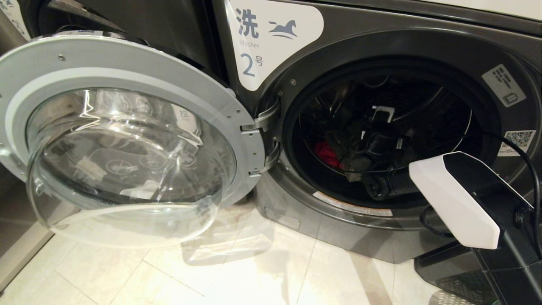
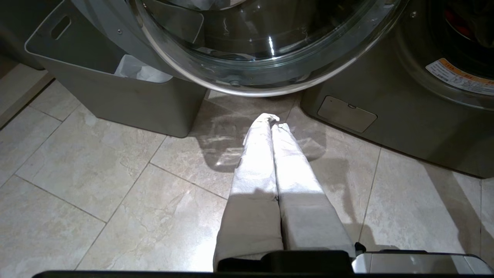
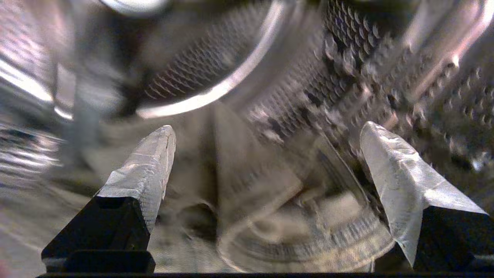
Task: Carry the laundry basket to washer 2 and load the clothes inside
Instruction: Place the clothes into the washing machine, then close the washing machine door with the left hand
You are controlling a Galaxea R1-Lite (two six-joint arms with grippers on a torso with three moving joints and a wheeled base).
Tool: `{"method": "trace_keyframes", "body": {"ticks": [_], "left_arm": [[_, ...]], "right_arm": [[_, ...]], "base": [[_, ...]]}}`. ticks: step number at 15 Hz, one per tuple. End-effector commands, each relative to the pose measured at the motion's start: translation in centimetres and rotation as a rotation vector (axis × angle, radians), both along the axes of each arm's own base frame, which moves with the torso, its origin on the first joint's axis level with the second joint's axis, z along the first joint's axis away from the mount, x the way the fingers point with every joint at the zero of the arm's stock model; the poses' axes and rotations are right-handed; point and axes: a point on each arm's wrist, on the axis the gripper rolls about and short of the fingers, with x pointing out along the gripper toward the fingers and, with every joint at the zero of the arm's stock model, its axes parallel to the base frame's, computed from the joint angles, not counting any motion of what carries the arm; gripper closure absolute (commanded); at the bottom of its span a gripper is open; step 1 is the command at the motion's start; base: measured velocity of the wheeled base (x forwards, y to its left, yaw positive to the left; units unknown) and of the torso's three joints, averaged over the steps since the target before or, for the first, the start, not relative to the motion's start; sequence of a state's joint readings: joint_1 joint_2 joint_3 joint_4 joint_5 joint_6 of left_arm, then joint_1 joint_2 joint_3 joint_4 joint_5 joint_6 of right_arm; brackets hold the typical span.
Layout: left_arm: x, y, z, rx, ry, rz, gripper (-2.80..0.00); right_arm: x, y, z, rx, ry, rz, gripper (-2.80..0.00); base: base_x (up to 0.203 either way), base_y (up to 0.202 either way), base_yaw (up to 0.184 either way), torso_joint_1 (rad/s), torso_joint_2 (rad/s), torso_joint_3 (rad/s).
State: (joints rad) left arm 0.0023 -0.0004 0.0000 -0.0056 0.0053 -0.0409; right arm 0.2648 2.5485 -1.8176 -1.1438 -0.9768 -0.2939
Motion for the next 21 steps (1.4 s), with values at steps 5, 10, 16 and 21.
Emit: {"method": "trace_keyframes", "body": {"ticks": [5,10,16,21], "left_arm": [[0.0,0.0,0.0,-0.001,0.0,0.002,0.0],[0.0,0.0,0.0,-0.001,0.001,0.002,0.0],[0.0,0.0,0.0,-0.001,0.0,0.0,0.0],[0.0,0.0,0.0,-0.001,0.0,0.002,0.0]], "right_arm": [[-5.2,3.3,1.1,-0.028,0.074,0.185,-2.8],[-14.5,2.5,0.9,-0.046,0.24,0.318,-2.8],[-27.0,-2.4,0.0,-0.092,0.414,0.518,-2.8],[-36.1,-6.4,-4.0,-0.118,0.623,0.647,-2.8]], "base": [[0.0,0.0,0.0,0.0,0.0,0.0],[0.0,0.0,0.0,0.0,0.0,0.0],[0.0,0.0,0.0,0.0,0.0,0.0],[0.0,0.0,0.0,0.0,0.0,0.0]]}}
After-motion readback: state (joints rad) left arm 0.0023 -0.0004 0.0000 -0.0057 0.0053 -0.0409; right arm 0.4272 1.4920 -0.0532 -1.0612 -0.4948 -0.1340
